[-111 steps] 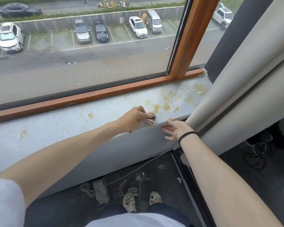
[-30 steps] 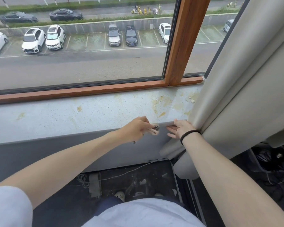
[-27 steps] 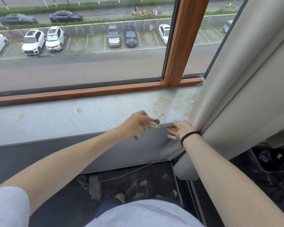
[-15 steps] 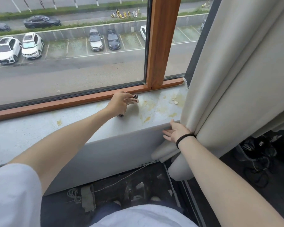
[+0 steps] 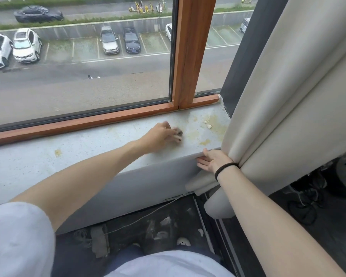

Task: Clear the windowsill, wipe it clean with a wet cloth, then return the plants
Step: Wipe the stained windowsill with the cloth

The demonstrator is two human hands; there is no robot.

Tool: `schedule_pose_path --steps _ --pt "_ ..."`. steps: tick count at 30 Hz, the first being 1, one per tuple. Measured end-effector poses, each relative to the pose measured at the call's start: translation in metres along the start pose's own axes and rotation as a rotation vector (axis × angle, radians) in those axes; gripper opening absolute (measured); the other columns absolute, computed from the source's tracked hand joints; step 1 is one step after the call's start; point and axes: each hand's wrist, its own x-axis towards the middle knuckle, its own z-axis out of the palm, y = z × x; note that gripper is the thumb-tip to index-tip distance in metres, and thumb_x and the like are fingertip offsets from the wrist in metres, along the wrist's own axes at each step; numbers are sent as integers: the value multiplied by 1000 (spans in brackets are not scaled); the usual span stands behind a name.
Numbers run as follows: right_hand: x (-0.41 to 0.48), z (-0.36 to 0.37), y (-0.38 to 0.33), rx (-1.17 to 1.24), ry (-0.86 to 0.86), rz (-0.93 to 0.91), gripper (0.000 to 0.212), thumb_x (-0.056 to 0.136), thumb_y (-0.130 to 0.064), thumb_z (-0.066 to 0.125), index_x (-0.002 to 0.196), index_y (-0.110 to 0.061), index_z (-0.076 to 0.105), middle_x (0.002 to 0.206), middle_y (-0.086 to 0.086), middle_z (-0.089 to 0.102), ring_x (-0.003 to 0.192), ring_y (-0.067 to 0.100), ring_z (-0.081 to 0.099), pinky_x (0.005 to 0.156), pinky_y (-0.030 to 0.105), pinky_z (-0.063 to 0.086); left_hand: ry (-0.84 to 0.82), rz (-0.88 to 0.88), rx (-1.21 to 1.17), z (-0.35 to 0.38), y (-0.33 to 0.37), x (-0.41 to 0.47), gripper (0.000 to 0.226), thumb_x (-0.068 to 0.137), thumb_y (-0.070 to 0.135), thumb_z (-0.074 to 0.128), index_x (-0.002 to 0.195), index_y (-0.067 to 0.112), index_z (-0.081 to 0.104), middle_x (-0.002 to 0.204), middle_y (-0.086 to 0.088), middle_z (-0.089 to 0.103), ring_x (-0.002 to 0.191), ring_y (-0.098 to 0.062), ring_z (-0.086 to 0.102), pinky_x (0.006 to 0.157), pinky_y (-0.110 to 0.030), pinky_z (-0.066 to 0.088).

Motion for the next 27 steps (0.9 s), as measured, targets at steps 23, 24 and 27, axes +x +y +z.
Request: schedule_pose_path --steps 23,24,27 --pt "3 -14 0 -126 -90 -11 22 94 -12 56 115 -4 52 134 19 52 125 31 50 104 48 35 148 -11 -98 10 35 -54 31 89 -3 57 118 2 65 107 -15 58 92 -26 56 73 -16 37" --pt "1 -16 -1 -115 -87 -17 30 94 -13 57 121 -5 49 136 19 50 125 31 50 106 47 35 178 -32 -95 5 32 -47 32 89 -6 55 118 3 65 107 -16 58 91 -25 56 72 -14 35" --pt "-3 -23 -7 -34 -72 -13 47 94 -21 57 135 -5 41 141 20 44 125 31 51 108 46 36 196 -72 -70 2 24 -34 31 89 -7 52 116 1 66 109 -19 58 96 -30 57 76 -14 33"
